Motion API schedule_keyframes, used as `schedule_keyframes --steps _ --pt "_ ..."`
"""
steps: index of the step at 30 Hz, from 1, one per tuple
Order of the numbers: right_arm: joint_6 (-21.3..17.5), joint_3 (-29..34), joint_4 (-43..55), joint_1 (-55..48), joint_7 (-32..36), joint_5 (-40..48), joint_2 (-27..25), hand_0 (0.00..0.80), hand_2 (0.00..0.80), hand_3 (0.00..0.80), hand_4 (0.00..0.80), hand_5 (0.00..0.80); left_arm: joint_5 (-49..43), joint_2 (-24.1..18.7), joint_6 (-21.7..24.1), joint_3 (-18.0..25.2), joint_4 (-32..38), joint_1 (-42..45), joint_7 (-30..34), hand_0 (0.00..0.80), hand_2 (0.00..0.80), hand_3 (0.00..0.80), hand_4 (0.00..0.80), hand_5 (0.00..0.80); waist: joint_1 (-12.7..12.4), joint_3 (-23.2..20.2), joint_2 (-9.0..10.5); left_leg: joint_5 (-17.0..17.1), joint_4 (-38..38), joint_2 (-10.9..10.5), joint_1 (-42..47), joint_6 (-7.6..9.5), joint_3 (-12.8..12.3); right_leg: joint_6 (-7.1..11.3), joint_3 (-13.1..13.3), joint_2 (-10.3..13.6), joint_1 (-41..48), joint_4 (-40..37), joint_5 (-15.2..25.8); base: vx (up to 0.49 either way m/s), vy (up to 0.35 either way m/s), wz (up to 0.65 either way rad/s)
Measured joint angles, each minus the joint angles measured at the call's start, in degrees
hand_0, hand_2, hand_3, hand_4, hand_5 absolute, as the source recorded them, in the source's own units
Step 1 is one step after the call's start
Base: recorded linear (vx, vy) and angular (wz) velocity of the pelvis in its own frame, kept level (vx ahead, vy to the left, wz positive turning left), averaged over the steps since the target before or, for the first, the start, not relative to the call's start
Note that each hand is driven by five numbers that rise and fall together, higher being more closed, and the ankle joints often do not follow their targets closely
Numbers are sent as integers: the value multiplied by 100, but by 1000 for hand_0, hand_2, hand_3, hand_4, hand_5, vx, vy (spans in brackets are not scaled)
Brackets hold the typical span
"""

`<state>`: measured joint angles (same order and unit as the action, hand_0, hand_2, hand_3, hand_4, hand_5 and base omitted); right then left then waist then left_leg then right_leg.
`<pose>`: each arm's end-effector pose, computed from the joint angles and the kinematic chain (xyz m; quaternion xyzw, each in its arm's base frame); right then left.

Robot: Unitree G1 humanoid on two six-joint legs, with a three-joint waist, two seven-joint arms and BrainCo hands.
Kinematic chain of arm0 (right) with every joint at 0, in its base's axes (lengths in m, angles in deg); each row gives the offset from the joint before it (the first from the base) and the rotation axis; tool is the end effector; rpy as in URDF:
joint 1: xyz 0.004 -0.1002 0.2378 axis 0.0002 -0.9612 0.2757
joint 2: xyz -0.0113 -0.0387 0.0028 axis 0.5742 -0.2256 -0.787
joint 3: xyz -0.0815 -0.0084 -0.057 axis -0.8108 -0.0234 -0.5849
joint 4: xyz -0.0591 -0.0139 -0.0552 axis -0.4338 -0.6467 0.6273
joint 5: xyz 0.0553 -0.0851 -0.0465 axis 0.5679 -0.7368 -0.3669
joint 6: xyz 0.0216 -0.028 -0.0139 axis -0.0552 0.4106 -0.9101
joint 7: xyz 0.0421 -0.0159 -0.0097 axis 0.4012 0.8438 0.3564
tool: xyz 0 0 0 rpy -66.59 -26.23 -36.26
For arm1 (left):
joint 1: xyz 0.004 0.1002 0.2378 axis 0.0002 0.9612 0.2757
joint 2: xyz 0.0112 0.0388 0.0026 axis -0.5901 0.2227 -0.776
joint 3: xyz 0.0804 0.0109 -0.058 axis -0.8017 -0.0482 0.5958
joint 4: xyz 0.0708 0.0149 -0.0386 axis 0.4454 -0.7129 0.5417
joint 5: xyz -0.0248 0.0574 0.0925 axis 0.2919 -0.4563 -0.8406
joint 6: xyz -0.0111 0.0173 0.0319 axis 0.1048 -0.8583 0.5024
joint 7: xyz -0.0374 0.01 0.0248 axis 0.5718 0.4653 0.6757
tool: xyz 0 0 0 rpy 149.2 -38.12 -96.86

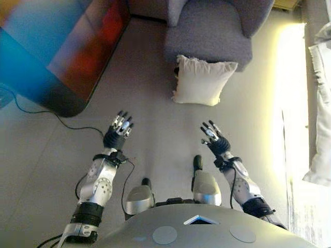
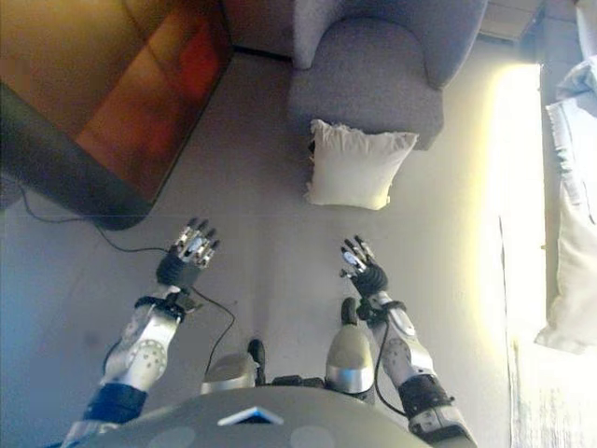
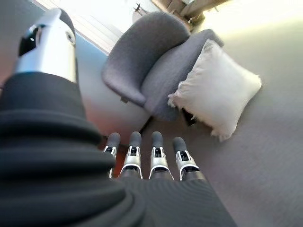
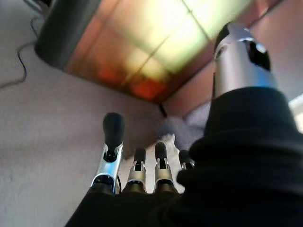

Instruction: Pick up the cushion and take it to the sofa

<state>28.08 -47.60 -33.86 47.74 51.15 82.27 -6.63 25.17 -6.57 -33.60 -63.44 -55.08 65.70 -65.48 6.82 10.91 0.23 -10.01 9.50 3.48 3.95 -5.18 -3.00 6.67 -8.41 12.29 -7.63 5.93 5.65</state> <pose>0.1613 -0.1854 -0.0412 0.2725 0.2020 0.0311 0.9402 0.1575 0.1999 -0.0159 -0.2725 0.1268 -0.0274 0.9534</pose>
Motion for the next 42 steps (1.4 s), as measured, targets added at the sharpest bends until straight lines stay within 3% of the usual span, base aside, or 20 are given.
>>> schedule_keyframes --steps 3,7,9,10,11,12,14,16,17,19,21,23,26,29,34,36,37,38,39,42 --pt "-4 26 -1 34 31 4 57 0 0 0 0 0 -92 -1 8 33 45 45 67 0 0 0 0 0 -5 -15 2 18 -191 132 159 -13 17 -12 8 -92 -8 266 -198 409 -190 11" --pt "161 -259 238 67 27 -5 115 0 0 0 0 0 -89 -54 7 37 198 78 -58 0 0 0 0 0 30 -58 130 -37 -265 180 413 -96 5 48 290 -60 -367 1307 -763 342 -174 -1" --pt "304 -330 236 94 33 -69 140 0 0 0 0 0 -85 -129 8 106 226 85 -218 0 0 0 0 0 34 -196 115 -137 -269 383 504 -215 -2 41 354 -259 -669 1690 -1002 320 -181 -11" --pt "372 -331 244 90 74 -92 155 0 0 0 0 0 -78 -210 7 167 293 94 -278 0 0 0 0 0 38 -264 192 -200 -250 480 591 -332 -37 -47 354 -409 -647 1623 -1037 333 -232 -6" --pt "410 -324 217 91 98 -93 128 0 0 0 0 0 -77 -242 8 186 318 89 -341 0 0 0 0 0 29 -301 187 -249 -32 631 609 -415 -66 -281 360 -567 -600 1701 -1153 324 -242 -15" --pt "410 -318 174 100 118 -93 132 0 0 0 0 0 -76 -285 8 165 335 83 -373 0 0 0 0 0 17 -362 278 -210 514 683 399 -468 -145 -385 373 -685 -559 1694 -1219 350 -257 -27" --pt "393 -312 157 96 211 -93 94 0 0 0 0 0 -76 -215 7 121 334 70 -456 0 0 0 0 0 -46 -516 437 214 1611 717 -164 -399 -45 -571 475 -736 -539 1619 -1232 281 -166 -52" --pt "379 -310 125 79 244 -92 43 0 0 0 0 0 -76 -72 5 -6 332 16 -517 0 0 0 0 0 -64 -602 434 695 2029 717 -371 -340 193 -740 477 -807 -435 1572 -1294 238 -55 -37" --pt "379 -298 63 49 243 -91 38 0 0 0 0 0 -76 28 0 -36 332 -45 -520 0 0 0 0 0 -55 -599 432 919 2217 713 -424 -185 258 -831 481 -822 -332 1506 -1293 235 24 -12" --pt "379 -295 -4 -35 248 -90 1 0 0 0 0 0 -80 125 4 -179 331 -169 -503 0 0 0 0 0 -79 -602 429 884 2420 646 -678 -142 264 -956 447 -813 -160 1304 -1274 243 94 2" --pt "372 -281 2 -101 251 -88 -64 0 0 0 0 0 -79 125 4 -227 332 -154 -485 0 0 0 0 0 -95 -615 376 879 2132 664 -848 -147 55 -1003 356 -866 26 1055 -1248 236 144 16" --pt "356 -276 3 -232 249 -83 -55 0 0 0 0 0 -76 118 5 -222 333 -174 -476 0 0 0 0 0 -173 -629 310 875 1338 733 -944 -155 -171 -987 277 -992 297 666 -1197 319 135 36" --pt "211 -279 3 -292 249 -26 -103 0 0 0 0 0 -77 125 7 -229 329 -152 -415 0 0 0 0 0 -486 -491 99 971 -290 698 -1020 -129 -171 -1064 499 -1227 678 172 -1077 434 110 12" --pt "172 -326 -5 -302 326 -24 -162 0 0 0 0 0 -76 120 35 -215 323 -69 -385 0 0 0 0 0 -864 -315 -74 1287 -1323 716 -1141 -194 -146 -1012 809 -1280 959 -41 -1093 473 107 -32" --pt "193 -322 -10 -324 613 -43 -203 0 0 0 0 0 -69 126 216 -165 291 148 -274 0 0 0 0 0 -1121 -129 -194 1341 -1278 894 -1564 -232 41 -661 1431 -1215 1363 -113 -1412 514 223 -42" --pt "242 -342 -12 -317 709 -44 -242 0 0 0 0 0 -18 118 324 -115 284 165 -268 0 0 0 0 0 -1223 -127 -304 1317 -943 933 -1504 -302 7 -365 1636 -1020 1511 -106 -1631 461 324 -89" --pt "269 -371 -32 -253 705 -44 -155 0 0 0 0 0 36 59 392 -32 272 62 -270 0 0 0 0 0 -1256 1 -110 1553 -640 715 -1494 -326 -69 -281 1694 -704 1613 -98 -1720 487 322 -104" --pt "277 -542 -28 -163 692 -48 -113 0 0 0 0 0 39 -23 438 100 279 -44 -287 0 0 0 0 0 -1365 129 13 1624 -347 580 -1496 -229 -187 -254 1612 -521 1563 194 -1853 413 258 -88" --pt "299 -620 -30 -143 657 -50 5 0 0 0 0 0 38 -168 438 134 274 -161 -291 0 0 0 0 0 -1390 145 98 1556 35 516 -1591 12 -229 -198 1434 -473 1559 500 -1960 391 263 -58" --pt "346 -649 7 -32 503 -35 221 0 0 0 0 0 32 -433 448 313 402 -409 -266 0 0 0 0 0 -1516 114 213 866 938 318 -1696 299 -481 -132 878 -139 1612 1890 -2013 376 317 -31"
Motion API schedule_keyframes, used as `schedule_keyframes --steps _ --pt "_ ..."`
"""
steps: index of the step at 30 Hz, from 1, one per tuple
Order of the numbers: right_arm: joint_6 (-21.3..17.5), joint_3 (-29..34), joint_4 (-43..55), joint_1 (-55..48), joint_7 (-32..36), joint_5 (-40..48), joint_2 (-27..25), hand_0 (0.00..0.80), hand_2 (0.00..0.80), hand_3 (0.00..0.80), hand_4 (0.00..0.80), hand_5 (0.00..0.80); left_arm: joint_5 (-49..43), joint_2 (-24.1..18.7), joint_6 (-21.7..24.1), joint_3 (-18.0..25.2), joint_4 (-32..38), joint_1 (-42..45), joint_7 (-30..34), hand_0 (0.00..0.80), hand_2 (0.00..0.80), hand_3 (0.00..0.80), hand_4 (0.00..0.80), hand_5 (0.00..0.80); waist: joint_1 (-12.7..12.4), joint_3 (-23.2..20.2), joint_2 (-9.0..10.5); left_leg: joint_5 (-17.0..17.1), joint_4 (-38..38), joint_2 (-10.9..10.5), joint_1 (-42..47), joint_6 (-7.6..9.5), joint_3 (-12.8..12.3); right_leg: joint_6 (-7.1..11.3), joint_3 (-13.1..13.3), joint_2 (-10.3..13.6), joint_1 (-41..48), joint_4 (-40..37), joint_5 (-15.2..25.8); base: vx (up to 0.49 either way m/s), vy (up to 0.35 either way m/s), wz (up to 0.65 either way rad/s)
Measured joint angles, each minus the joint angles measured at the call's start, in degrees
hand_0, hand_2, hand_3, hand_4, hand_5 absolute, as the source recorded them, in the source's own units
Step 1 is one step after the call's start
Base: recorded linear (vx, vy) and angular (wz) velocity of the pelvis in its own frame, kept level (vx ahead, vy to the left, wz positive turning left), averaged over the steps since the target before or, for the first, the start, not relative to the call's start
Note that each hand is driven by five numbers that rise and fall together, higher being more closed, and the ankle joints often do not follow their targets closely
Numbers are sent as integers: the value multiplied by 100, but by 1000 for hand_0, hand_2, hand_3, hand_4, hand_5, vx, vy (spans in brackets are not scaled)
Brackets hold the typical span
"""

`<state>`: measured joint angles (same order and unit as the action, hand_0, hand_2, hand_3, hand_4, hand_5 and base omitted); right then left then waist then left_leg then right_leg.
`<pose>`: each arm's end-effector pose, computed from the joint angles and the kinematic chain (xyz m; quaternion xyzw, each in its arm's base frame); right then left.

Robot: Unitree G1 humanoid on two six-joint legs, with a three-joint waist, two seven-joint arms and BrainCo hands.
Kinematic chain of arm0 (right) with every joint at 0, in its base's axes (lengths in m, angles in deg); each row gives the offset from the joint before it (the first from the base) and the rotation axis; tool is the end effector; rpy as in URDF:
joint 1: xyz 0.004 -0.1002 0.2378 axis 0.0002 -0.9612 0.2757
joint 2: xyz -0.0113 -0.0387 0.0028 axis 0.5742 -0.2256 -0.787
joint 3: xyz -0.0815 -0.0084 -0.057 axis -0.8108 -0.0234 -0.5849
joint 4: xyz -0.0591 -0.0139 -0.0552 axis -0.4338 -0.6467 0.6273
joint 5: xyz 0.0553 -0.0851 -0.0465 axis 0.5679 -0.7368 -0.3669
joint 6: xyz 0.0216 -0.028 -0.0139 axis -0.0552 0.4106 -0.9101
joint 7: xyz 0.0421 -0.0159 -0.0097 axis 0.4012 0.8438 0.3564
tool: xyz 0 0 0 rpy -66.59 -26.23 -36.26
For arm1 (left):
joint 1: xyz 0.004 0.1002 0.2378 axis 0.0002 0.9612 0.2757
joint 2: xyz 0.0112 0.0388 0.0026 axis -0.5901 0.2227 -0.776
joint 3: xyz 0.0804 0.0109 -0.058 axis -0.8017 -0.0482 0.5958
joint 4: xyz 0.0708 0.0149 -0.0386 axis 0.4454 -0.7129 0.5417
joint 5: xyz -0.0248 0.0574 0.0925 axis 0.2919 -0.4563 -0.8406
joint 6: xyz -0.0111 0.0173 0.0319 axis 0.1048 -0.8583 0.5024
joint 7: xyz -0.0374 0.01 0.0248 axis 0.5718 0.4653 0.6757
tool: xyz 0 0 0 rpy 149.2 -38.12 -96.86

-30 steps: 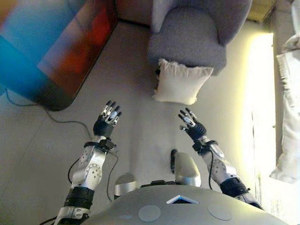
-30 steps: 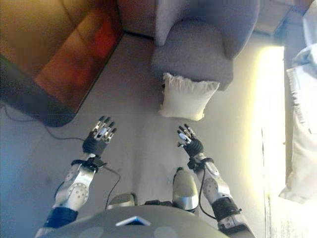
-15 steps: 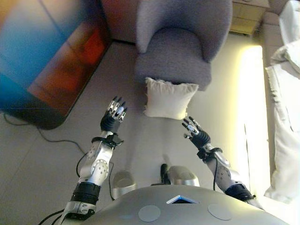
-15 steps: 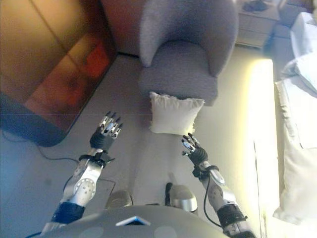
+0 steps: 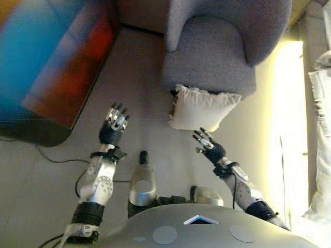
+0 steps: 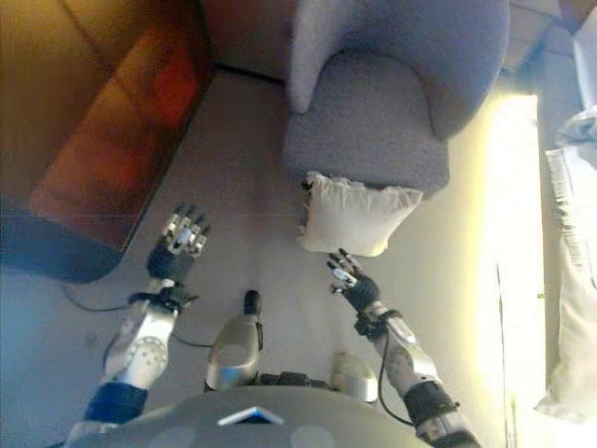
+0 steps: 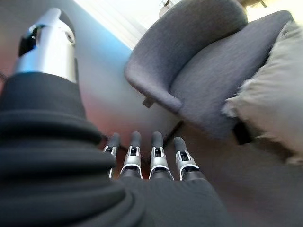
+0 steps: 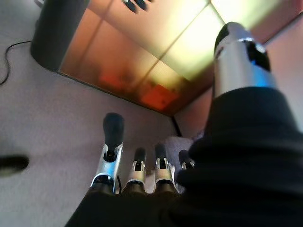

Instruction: Pick up the cushion and take it to the sofa

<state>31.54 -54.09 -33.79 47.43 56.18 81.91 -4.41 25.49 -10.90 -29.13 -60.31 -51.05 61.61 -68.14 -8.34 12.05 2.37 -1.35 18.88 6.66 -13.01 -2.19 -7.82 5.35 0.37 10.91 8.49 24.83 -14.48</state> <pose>0.1539 -0.1530 -0.0492 0.2974 0.2438 0.1295 0.9140 0.1817 0.2204 0.0188 -0.2290 0.0244 -0.0116 0.9730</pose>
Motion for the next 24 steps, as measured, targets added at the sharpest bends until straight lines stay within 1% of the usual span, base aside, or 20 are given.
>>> schedule_keyframes --steps 1,2,3,4,5,7,8,10,11,13,14,15,16,18,19,20,21,22,23,24 --pt "7 73 68 153 -39 4 50 0 0 0 0 0 -2 -16 -1 67 59 -30 36 0 0 0 0 0 -34 -26 -14 -287 332 -74 -102 87 -14 98 -114 106 25 292 166 469 434 -28" --pt "1 124 42 302 -55 14 130 0 0 0 0 0 -3 -11 -18 82 46 -100 100 0 0 0 0 0 -29 -27 -34 -474 561 -176 -143 123 -96 141 -145 287 -132 492 199 432 385 -20" --pt "2 117 25 394 -75 12 126 0 0 0 0 0 -12 6 -89 55 -11 -82 144 0 0 0 0 0 -20 -54 -72 -583 576 -272 -124 195 -145 221 -140 383 -225 693 303 399 328 -12" --pt "3 107 26 414 -103 6 126 0 0 0 0 0 -18 21 -197 28 -23 -49 178 0 0 0 0 0 19 -80 -126 -636 549 -374 -55 264 -153 197 -133 475 -326 894 564 351 245 7" --pt "4 95 22 372 -147 -4 134 0 0 0 0 0 -19 3 -265 -7 -20 15 220 0 0 0 0 0 102 -129 -191 -591 398 -398 85 324 -180 181 -244 589 -386 1076 890 327 171 2" --pt "15 101 25 331 -158 -9 194 0 0 0 0 0 -10 -71 -350 74 -21 118 246 0 0 0 0 0 96 -184 -209 -539 34 -401 464 369 -346 96 -580 843 -620 1336 939 322 23 -34" --pt "16 103 27 342 -158 -12 234 0 0 0 0 0 6 -105 -379 138 -37 170 284 0 0 0 0 0 106 -242 -188 -487 -223 -397 628 383 -473 102 -796 979 -812 1223 770 258 -49 -59" --pt "20 101 38 309 -157 -12 247 0 0 0 0 0 32 -107 -405 204 -60 309 346 0 0 0 0 0 169 -309 -202 -343 -658 -374 962 340 -663 186 -1077 1065 -1011 447 678 213 -105 -52" --pt "21 102 35 246 -158 -12 240 0 0 0 0 0 125 -109 -410 183 -67 345 384 0 0 0 0 0 318 -332 -170 -339 -731 -379 1033 329 -639 271 -1115 1078 -1107 94 713 238 -157 -32" --pt "52 38 26 166 -158 -12 222 0 0 0 0 0 243 -74 -376 189 -111 459 488 0 0 0 0 0 427 -409 -66 -333 -878 -401 1133 277 -745 527 -1135 1122 -1285 -848 949 313 -175 -23" --pt "53 27 22 155 -157 -11 206 0 0 0 0 0 329 -44 -369 184 -226 482 560 0 0 0 0 0 533 -424 -37 -353 -945 -420 1149 261 -677 716 -1120 1125 -1363 -1352 1135 434 -157 -12" --pt "53 15 20 173 -157 -10 167 0 0 0 0 0 348 0 -346 184 -344 498 622 0 0 0 0 0 621 -429 -24 -336 -998 -432 1149 231 -561 803 -1112 1125 -1471 -1808 1359 402 -106 -3" --pt "53 22 3 179 -157 -9 129 0 0 0 0 0 356 24 -339 177 -420 527 689 0 0 0 0 0 630 -431 -17 -324 -1018 -442 1148 205 -427 811 -1118 1086 -1530 -2240 1611 418 -90 9" --pt "58 75 -99 171 -157 -6 125 0 0 0 0 0 376 -37 -325 182 -438 649 852 0 0 0 0 0 797 -436 122 -283 -1074 -439 1228 -51 -131 801 -1112 1089 -1465 -2795 1829 422 -113 41" --pt "74 103 -161 174 -157 -5 137 0 0 0 0 0 379 -80 -311 194 -449 707 958 0 0 0 0 0 759 -446 243 -265 -1123 -430 1258 -211 -61 726 -1076 1087 -1460 -2823 1964 428 -144 62" --pt "82 181 -265 189 -159 -5 154 0 0 0 0 0 379 -43 -313 170 -472 716 1018 0 0 0 0 0 771 -466 237 -252 -1189 -334 1299 -313 98 736 -1068 977 -1469 -2626 2222 456 -150 62" --pt "87 255 -339 174 -165 -5 125 0 0 0 0 0 379 -4 -314 123 -460 788 1100 0 0 0 0 0 772 -455 178 -264 -1210 -234 1366 -331 201 720 -1074 827 -1473 -2467 2238 515 -159 66" --pt "88 332 -322 181 -176 -6 20 0 0 0 0 0 377 48 -330 65 -448 816 1191 0 0 0 0 0 825 -407 76 -391 -817 -194 1317 -333 256 711 -1063 726 -1459 -2328 2236 512 -143 48" --pt "88 340 -296 197 -188 -5 -92 0 0 0 0 0 377 134 -334 67 -422 910 1255 0 0 0 0 0 827 -409 -36 -631 -568 -181 1362 -287 282 620 -1062 649 -1467 -2179 2191 491 -136 42" --pt "88 329 -243 206 -210 -6 -184 0 0 0 0 0 378 187 -342 66 -383 962 1299 0 0 0 0 0 900 -412 -136 -832 -554 -187 1449 -302 292 427 -1063 563 -1458 -2003 2076 479 -151 35"
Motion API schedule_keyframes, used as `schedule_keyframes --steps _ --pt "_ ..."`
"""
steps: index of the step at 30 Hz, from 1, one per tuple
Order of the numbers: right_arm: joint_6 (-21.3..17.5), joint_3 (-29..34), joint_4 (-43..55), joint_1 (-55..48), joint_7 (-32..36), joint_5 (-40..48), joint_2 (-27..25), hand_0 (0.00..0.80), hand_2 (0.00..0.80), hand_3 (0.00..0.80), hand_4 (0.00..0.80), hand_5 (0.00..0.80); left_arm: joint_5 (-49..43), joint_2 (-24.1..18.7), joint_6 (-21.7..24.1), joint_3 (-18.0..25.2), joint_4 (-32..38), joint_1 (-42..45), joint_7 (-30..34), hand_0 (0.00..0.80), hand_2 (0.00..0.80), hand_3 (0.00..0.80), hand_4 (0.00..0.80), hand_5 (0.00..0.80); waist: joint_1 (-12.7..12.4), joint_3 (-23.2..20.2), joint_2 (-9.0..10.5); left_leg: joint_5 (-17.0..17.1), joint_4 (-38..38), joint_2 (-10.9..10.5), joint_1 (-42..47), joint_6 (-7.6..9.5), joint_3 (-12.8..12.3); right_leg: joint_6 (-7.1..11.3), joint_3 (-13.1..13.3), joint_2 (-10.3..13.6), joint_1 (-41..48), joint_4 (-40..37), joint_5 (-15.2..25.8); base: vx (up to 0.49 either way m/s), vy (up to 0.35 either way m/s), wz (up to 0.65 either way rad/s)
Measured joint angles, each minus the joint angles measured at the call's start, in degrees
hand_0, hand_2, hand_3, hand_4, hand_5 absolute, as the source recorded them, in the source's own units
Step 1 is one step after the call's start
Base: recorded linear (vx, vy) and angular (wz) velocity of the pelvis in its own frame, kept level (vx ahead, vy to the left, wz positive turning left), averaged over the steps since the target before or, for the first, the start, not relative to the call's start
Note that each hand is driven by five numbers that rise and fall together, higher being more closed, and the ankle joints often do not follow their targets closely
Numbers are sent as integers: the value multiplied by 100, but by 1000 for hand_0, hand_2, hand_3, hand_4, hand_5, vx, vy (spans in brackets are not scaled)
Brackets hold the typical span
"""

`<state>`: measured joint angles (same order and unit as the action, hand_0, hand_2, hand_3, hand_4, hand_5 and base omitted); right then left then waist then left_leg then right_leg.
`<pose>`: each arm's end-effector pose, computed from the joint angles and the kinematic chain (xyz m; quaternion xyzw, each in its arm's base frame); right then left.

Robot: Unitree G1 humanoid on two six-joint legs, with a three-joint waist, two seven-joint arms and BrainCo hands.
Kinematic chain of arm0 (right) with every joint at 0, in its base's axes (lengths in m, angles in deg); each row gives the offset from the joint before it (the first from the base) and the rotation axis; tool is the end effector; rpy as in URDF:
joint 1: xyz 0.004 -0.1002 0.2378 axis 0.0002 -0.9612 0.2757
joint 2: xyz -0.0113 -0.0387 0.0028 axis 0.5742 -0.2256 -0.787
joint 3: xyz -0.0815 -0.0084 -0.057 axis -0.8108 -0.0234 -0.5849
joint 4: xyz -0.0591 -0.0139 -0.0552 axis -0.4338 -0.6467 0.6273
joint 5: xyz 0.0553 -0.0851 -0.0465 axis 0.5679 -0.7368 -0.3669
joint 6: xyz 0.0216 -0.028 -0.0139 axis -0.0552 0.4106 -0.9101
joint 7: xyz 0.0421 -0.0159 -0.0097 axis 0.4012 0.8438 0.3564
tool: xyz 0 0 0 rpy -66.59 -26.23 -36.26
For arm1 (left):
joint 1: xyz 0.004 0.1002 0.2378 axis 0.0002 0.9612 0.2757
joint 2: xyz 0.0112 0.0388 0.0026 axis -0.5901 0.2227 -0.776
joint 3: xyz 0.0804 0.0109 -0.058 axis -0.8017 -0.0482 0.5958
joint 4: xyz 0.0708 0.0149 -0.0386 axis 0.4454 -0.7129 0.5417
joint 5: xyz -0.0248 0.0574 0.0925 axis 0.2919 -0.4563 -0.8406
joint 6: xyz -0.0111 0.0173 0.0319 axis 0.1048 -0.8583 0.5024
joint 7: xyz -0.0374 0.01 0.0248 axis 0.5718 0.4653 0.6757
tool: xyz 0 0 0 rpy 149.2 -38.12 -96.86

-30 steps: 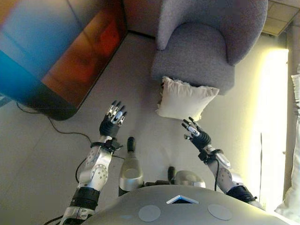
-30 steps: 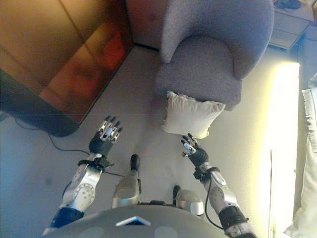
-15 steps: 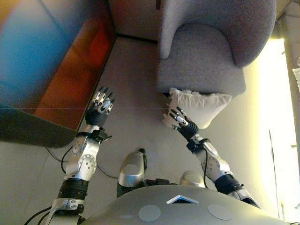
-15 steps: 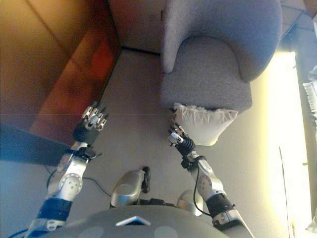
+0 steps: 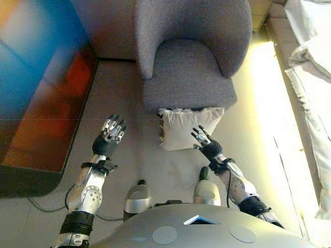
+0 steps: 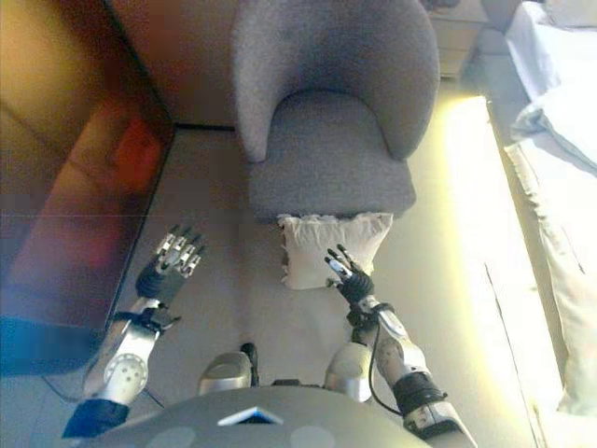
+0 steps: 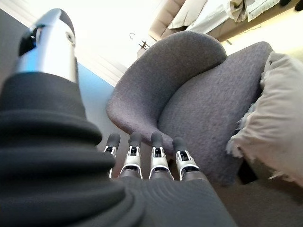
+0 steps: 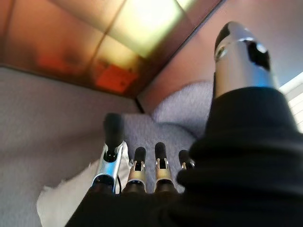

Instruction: Pick up the cushion and take it to the sofa

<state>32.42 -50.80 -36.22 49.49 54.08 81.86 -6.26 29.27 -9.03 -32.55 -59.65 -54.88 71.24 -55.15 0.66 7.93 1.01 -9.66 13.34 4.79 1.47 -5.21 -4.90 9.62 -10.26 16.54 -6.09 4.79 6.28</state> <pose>0.1625 -0.1728 -0.0483 0.2763 0.2486 0.0862 0.9244 0.1318 0.2263 -0.0214 -0.2924 0.1112 -0.0510 0.9484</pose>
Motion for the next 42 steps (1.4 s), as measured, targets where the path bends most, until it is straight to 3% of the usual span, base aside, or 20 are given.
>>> schedule_keyframes --steps 3,6,9,10,12,13,15,16,18,20,22,25,28,31,32,33,34,36,39,42 --pt "3 -15 12 21 -60 -2 9 0 0 0 0 0 0 -4 -72 8 157 -31 42 0 0 0 0 0 18 34 15 -8 -310 46 192 -67 65 -52 109 -74 -93 408 -236 433 -182 9" --pt "47 -188 26 51 -148 0 61 0 0 0 0 0 -1 4 -72 -122 151 -192 41 0 0 0 0 0 191 44 126 6 -312 45 182 -116 372 59 738 -224 -107 750 -592 392 -200 38" --pt "262 -254 185 80 -318 -1 84 0 0 0 0 0 5 11 -76 -139 174 -269 -102 0 0 0 0 0 333 18 99 -4 -284 282 251 -321 515 -22 941 -500 -220 1160 -1058 295 -262 23" --pt "299 -249 243 102 -308 -2 72 0 0 0 0 0 22 21 -82 -140 181 -307 -179 0 0 0 0 0 348 -11 74 5 -157 425 172 -345 502 -106 914 -670 -195 1210 -1129 332 -261 1" --pt "304 -212 209 185 -263 -12 63 0 0 0 0 0 81 56 -102 -167 207 -445 -326 0 0 0 0 0 351 -42 166 128 896 482 -421 -505 499 -276 925 -798 -288 1383 -1301 344 -227 11" --pt "296 -202 154 201 -263 -12 27 0 0 0 0 0 81 127 -101 -206 190 -519 -404 0 0 0 0 0 311 -77 223 419 1462 471 -743 -490 521 -386 945 -802 -292 1437 -1374 278 -136 10" --pt "282 -195 64 196 -252 6 14 0 0 0 0 0 71 194 -100 -278 150 -566 -483 0 0 0 0 0 295 -140 334 1137 1773 420 -942 -328 608 -521 984 -804 -160 1407 -1463 254 -50 13" --pt "248 -160 38 166 -236 22 12 0 0 0 0 0 65 209 -101 -333 152 -596 -505 0 0 0 0 0 333 -152 368 1416 1851 399 -996 -122 710 -677 1000 -814 -62 1342 -1467 236 31 15" --pt "176 -44 17 75 -202 28 -1 0 0 0 0 0 62 256 -103 -439 160 -599 -499 0 0 0 0 0 303 -178 321 1434 1971 334 -1088 -7 611 -809 963 -844 11 1304 -1532 252 127 7" --pt "139 132 11 -64 -186 28 -3 0 0 0 0 0 66 255 -104 -451 169 -609 -477 0 0 0 0 0 317 -225 159 1278 1366 317 -1077 45 340 -900 865 -966 93 1126 -1486 316 138 19" --pt "119 163 15 -242 -173 27 9 0 0 0 0 0 67 246 -106 -435 183 -618 -462 0 0 0 0 0 270 -220 139 1220 492 245 -1089 -33 347 -978 840 -1083 243 884 -1457 364 81 32" --pt "83 151 17 -392 -96 28 -22 0 0 0 0 0 67 248 -107 -432 181 -572 -449 0 0 0 0 0 -22 -87 72 1246 -968 237 -1088 -67 490 -1028 1214 -1274 525 595 -1421 448 42 7" --pt "64 167 19 -391 53 49 -51 0 0 0 0 0 68 266 -91 -286 172 -330 -345 0 0 0 0 0 -328 127 -195 1238 -1519 340 -1156 -78 498 -945 1563 -1345 923 291 -1472 438 70 -41" --pt "55 120 29 -453 117 50 -102 0 0 0 0 0 71 299 -54 -80 138 -128 -215 0 0 0 0 0 -449 132 -525 1201 -1075 529 -1313 -216 222 -634 1621 -1283 1194 94 -1650 392 140 -53" --pt "56 38 52 -443 117 50 -62 0 0 0 0 0 71 294 -48 58 140 -143 -211 0 0 0 0 0 -544 189 -387 1318 -815 439 -1319 -217 3 -567 1668 -1101 1249 83 -1714 391 188 -78" --pt "52 -24 114 -494 123 51 26 0 0 0 0 0 74 232 -42 193 161 -172 -203 0 0 0 0 0 -608 246 -288 1400 -647 404 -1312 -103 -204 -490 1546 -964 1243 314 -1841 425 216 -71" --pt "42 -55 213 -493 122 51 125 0 0 0 0 0 75 81 -43 212 166 -218 -201 0 0 0 0 0 -620 248 -216 1591 -509 385 -1307 128 -332 -463 1327 -904 1208 682 -1968 379 198 -54" --pt "3 -179 252 -423 66 51 330 0 0 0 0 0 77 -169 -52 238 180 -352 -238 0 0 0 0 0 -627 236 40 1289 -230 181 -1211 237 -570 -466 963 -640 1293 878 -2030 392 181 -38" --pt "-62 -199 252 -139 -123 79 376 0 0 0 0 0 74 -172 -124 218 188 -751 -231 0 0 0 0 0 -610 207 1 882 138 -56 -1196 355 -510 -245 844 -405 1412 928 -1864 326 161 -6" --pt "-64 -196 289 -13 -185 134 428 0 0 0 0 0 64 -172 -198 203 274 -953 -247 0 0 0 0 0 -630 180 -19 723 177 -286 -1149 474 -539 -263 780 -212 1197 1349 -1788 294 207 1"
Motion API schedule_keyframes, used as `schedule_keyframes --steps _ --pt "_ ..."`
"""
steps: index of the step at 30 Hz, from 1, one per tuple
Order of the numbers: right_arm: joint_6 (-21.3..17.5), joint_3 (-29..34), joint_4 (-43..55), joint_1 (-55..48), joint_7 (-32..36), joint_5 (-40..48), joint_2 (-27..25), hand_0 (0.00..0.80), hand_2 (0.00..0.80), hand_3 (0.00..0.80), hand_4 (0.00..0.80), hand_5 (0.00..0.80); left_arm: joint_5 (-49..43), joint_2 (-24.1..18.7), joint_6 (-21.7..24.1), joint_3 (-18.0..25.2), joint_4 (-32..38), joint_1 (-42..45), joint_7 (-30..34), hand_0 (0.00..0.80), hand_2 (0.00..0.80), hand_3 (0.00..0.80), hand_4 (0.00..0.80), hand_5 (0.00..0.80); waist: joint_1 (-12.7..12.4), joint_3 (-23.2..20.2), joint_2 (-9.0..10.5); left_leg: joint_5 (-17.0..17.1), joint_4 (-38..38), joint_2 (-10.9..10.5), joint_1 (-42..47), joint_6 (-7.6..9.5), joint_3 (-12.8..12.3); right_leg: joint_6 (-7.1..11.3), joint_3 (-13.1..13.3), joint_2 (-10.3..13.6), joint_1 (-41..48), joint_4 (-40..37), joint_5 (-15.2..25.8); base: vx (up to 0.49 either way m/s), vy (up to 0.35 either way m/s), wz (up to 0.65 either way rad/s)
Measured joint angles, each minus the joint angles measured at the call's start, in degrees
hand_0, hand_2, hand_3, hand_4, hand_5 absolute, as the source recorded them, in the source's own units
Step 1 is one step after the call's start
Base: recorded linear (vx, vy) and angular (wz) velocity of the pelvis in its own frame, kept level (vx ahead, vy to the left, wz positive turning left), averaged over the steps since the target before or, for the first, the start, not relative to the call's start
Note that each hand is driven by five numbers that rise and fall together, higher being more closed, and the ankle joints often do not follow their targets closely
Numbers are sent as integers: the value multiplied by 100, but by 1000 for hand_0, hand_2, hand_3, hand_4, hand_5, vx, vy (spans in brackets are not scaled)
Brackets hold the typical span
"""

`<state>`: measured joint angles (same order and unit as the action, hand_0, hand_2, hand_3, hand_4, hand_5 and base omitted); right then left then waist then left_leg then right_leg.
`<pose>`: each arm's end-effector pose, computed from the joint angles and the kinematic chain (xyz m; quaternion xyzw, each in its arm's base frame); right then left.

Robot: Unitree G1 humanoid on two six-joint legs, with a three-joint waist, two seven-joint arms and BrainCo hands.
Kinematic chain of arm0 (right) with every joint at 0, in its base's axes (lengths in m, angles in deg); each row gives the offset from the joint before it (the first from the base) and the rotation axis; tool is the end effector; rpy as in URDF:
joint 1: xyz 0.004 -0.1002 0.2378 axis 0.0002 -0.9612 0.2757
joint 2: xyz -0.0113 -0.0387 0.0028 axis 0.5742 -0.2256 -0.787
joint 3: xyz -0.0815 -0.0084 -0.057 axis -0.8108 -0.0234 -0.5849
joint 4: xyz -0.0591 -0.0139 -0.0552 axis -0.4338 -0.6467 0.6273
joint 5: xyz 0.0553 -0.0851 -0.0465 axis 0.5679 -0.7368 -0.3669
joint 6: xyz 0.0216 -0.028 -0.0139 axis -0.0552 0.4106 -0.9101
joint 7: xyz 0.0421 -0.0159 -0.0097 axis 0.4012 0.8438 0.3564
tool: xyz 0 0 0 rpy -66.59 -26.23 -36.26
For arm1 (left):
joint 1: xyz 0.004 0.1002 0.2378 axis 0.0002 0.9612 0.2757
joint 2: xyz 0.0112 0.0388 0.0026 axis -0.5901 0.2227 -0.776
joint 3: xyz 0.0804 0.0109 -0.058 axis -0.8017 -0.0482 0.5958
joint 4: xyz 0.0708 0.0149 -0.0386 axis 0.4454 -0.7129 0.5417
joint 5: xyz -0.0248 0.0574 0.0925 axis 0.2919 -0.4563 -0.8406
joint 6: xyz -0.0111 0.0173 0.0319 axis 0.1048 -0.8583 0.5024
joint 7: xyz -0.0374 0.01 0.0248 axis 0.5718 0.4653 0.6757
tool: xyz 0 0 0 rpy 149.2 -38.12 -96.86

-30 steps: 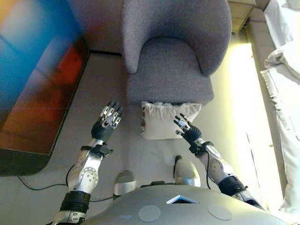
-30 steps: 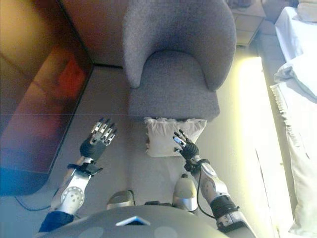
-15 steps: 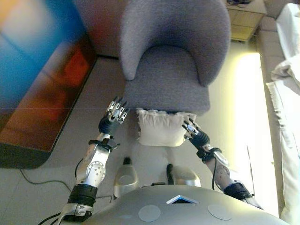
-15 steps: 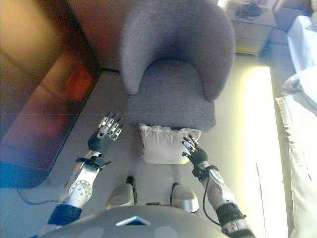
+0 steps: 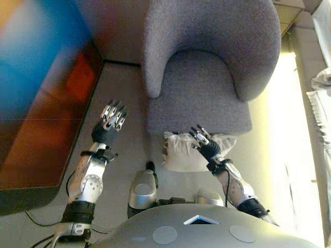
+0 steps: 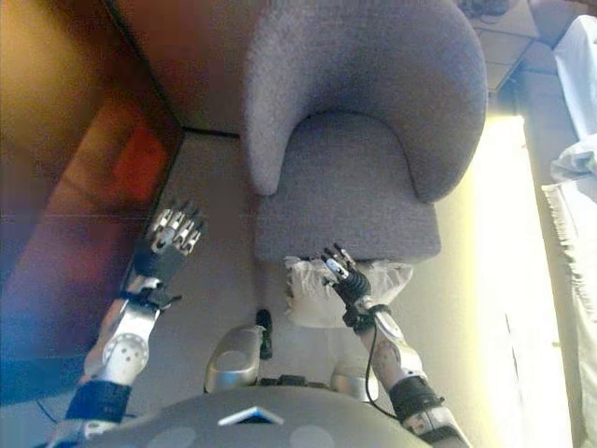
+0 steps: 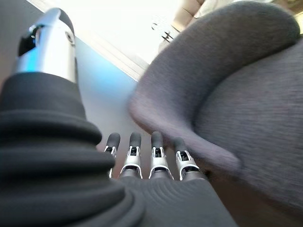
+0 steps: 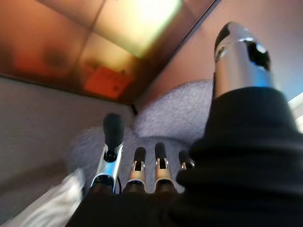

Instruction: Pick up the cushion and take it to the sofa

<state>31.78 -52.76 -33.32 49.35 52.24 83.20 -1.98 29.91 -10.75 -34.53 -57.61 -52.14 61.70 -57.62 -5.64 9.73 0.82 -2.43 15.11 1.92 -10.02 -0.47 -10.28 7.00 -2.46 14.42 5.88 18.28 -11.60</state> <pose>0.1657 -0.1443 -0.0424 0.3182 0.2293 0.0995 0.9145 0.1799 0.2287 0.0144 -0.2752 0.0355 -0.0791 0.9575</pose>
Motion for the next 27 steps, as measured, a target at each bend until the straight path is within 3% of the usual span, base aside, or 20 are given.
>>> schedule_keyframes --steps 2,4,7,9,10,11,13,15,17,18,21,22,23,25,27 --pt "0 1 -7 11 -59 0 27 0 0 0 0 0 -13 -8 -84 -66 -4 65 -11 0 0 0 0 0 13 -25 -64 -154 95 -7 33 86 27 -60 10 78 -331 743 115 245 170 -4" --pt "1 -19 -7 -54 -108 -1 44 0 0 0 0 0 -94 0 -167 -83 -4 152 0 0 0 0 0 0 43 -74 -136 -216 93 6 175 129 -2 -94 -6 152 -537 1251 475 207 40 -7" --pt "1 -45 -14 -76 -105 -6 72 0 0 0 0 0 -111 -70 -167 -73 -1 289 18 0 0 0 0 0 -5 -149 -148 -218 -155 25 394 214 -207 -163 -416 474 -955 1744 639 181 -163 -26" --pt "1 -59 -15 -38 -86 -8 59 0 0 0 0 0 -101 -82 -155 -79 -2 470 24 0 0 0 0 0 24 -147 -169 -206 -298 61 575 185 -363 -50 -530 673 -1033 1101 570 192 -303 -46" --pt "2 -69 -26 -33 -65 -9 47 0 0 0 0 0 -97 -82 -153 -83 -8 536 26 0 0 0 0 0 72 -155 -154 -226 -359 52 647 146 -389 75 -532 772 -1032 572 646 208 -328 -37" --pt "15 -108 -28 -37 -60 -9 21 0 0 0 0 0 -73 -92 -131 -85 -12 580 26 0 0 0 0 0 182 -177 -118 -230 -377 49 649 105 -383 336 -519 846 -1026 -46 806 193 -271 -13" --pt "35 -192 -47 -35 -47 -8 -9 0 0 0 0 0 -52 -142 -94 -87 -103 614 31 0 0 0 0 0 306 -216 13 -207 -409 42 635 19 -321 585 -506 944 -1066 -817 1141 243 -264 9" --pt "76 -179 -66 -32 -22 -7 -21 0 0 0 0 0 -30 -148 -25 -85 -160 641 34 0 0 0 0 0 370 -263 148 -181 -423 77 602 -161 -150 682 -338 917 -1092 -1538 1452 263 -255 20" --pt "162 -161 -156 -27 13 -9 20 0 0 0 0 0 12 -211 28 -83 -123 723 78 0 0 0 0 0 424 -265 376 -127 -375 122 504 -443 200 557 -192 862 -908 -1587 1421 233 -242 78" --pt "221 -147 -238 15 20 -12 14 0 0 0 0 0 11 -156 49 -92 -176 700 107 0 0 0 0 0 445 -246 363 -112 -347 287 478 -529 405 739 -226 690 -807 -1506 1584 232 -237 116" --pt "327 -150 -316 233 13 -57 -223 0 0 0 0 0 12 -80 88 -112 -122 972 171 0 0 0 0 0 423 -225 127 -109 -470 935 538 -514 686 446 -391 124 -752 -1292 1191 140 -148 77" --pt "387 -192 -228 292 14 -103 -355 0 0 0 0 0 14 -22 92 -97 -92 1129 168 0 0 0 0 0 380 -241 48 -83 -296 1018 659 -493 719 370 -430 29 -755 -1153 1164 48 -75 20" --pt "398 -174 -138 302 12 -129 -475 0 0 0 0 0 17 27 90 -97 -34 1196 150 0 0 0 0 0 388 -279 -86 -139 -424 1118 755 -581 642 372 -479 -101 -753 -1020 1062 29 -74 40" --pt "391 -158 -27 314 7 -129 -637 0 0 0 0 0 17 161 94 -79 95 1017 66 0 0 0 0 0 472 -257 -129 38 -449 1215 702 -709 587 332 -600 -147 -806 -779 861 36 -31 56" --pt "318 -192 -39 293 -33 -127 -639 0 0 0 0 0 14 300 50 -111 86 878 75 0 0 0 0 0 490 -255 -94 162 -593 1178 633 -564 545 329 -839 -105 -674 -802 850 40 89 53"
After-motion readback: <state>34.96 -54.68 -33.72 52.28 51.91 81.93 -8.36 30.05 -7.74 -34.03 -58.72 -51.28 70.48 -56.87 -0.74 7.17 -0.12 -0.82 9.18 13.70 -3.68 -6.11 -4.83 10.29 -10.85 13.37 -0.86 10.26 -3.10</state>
